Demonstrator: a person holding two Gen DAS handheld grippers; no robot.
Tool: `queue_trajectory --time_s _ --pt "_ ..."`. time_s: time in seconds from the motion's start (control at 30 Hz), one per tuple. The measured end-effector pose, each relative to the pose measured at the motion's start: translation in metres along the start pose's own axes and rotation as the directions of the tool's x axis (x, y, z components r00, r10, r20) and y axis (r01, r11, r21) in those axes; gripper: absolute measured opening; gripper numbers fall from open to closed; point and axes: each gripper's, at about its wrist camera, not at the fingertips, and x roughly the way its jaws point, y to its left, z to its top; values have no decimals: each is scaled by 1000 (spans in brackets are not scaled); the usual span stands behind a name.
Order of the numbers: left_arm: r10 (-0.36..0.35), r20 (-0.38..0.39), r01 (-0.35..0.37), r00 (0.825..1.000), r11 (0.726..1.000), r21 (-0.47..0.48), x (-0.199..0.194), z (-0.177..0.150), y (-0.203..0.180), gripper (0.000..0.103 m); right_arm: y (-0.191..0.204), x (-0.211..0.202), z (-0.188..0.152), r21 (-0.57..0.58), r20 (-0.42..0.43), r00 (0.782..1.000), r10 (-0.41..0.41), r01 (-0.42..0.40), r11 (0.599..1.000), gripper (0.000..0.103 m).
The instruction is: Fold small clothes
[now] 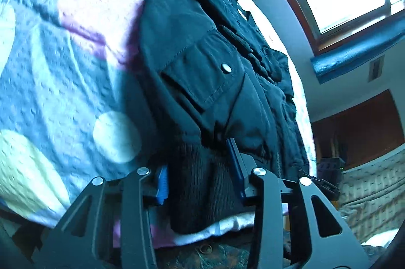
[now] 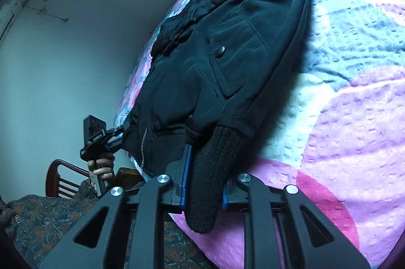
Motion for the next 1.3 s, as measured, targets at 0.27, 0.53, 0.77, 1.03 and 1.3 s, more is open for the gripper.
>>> queue_trajectory --time_s 0.27,0.53,0.77,1.03,1.3 --pt "16 -24 -15 1000 999 38 -5 6 -7 11 -2 -11 14 50 70 986 152 -156 986 14" --pt "-146 121 121 982 974 189 -45 72 -65 11 31 -35 84 -6 215 923 318 -325 946 13" --pt "-190 151 161 970 969 185 6 182 -70 12 8 -1 205 91 300 899 318 -359 929 13" --pt "-2 27 -3 1000 988 157 125 267 -31 20 -75 74 287 331 275 952 130 -221 917 13" --pt "-138 -16 138 990 973 187 96 280 -22 45 -72 66 298 260 254 947 196 -262 929 44"
